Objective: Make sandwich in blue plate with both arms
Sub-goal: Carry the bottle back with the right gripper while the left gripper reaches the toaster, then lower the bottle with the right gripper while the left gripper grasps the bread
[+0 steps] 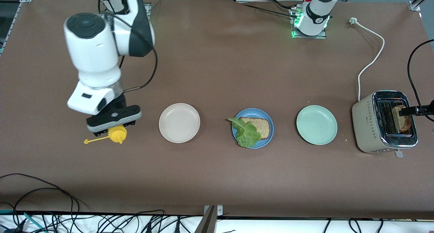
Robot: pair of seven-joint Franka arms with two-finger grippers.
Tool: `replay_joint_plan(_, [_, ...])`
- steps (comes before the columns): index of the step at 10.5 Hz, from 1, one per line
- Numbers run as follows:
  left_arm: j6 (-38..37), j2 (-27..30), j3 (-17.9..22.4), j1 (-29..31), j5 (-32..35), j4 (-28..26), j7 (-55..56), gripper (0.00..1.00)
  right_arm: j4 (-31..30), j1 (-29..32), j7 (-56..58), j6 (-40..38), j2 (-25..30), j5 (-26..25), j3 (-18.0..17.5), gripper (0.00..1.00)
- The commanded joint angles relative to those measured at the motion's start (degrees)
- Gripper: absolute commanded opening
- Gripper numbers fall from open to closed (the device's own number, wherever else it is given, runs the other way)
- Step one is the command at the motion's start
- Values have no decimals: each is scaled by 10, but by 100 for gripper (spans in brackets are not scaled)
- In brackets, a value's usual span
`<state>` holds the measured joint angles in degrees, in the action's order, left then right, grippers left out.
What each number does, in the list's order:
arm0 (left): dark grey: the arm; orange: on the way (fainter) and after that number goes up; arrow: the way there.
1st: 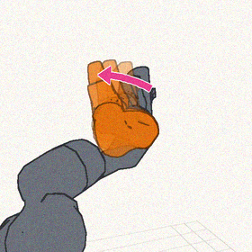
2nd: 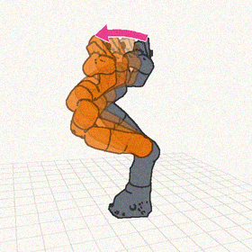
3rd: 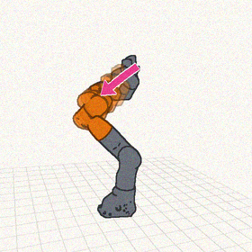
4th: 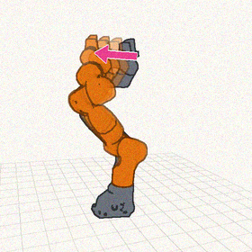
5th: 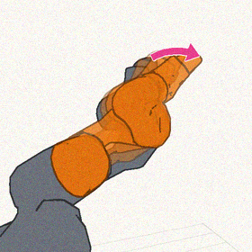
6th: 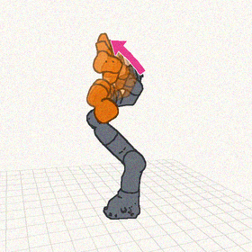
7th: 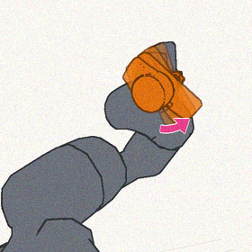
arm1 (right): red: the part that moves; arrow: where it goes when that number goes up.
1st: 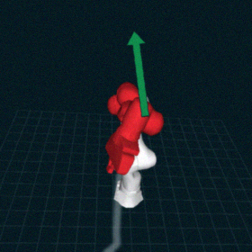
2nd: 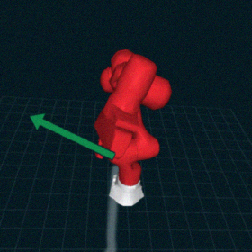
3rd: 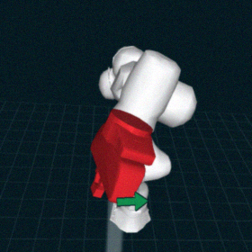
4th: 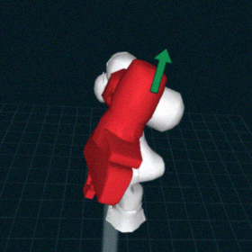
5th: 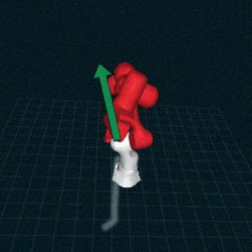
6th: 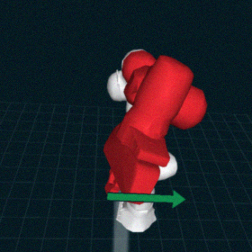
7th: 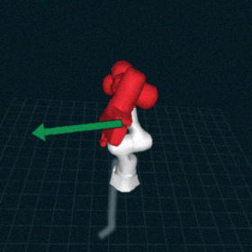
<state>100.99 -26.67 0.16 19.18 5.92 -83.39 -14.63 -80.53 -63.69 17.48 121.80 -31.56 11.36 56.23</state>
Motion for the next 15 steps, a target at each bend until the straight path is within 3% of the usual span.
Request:
replay_joint_plan(1, [6, -18, -4, 16, 10, 18, 7, 99, -8, 108, 35, -9, 53, 19, -105, 0])
replay_joint_plan(3, [6, -21, -4, 26, 1, 17, 18, 98, -8, 195, 65, -9, 65, 19, -181, 0])
replay_joint_plan(7, [4, -20, -8, 23, 0, 10, 50, 98, -12, 412, 147, -9, 87, 19, -382, 0])
replay_joint_plan(9, [2, -18, -10, 21, 1, 10, 61, 98, -14, 479, 196, -8, 86, 19, -432, 0])
replay_joint_plan(11, [4, -21, -10, 22, 0, 10, 58, 99, -23, 574, 228, -2, 82, 24, -523, 0])
replay_joint_plan(12, [5, -25, -10, 23, -2, 10, 58, 95, -24, 592, 249, -1, 79, 38, -533, 0])
replay_joint_plan(14, [5, -32, -10, 26, -21, 10, 56, 93, -41, 610, 366, 5, 72, 131, -532, 0])
replay_joint_plan(15, [5, -33, -10, 26, -21, 10, 54, 87, -56, 617, 417, 9, 70, 162, -532, 0])
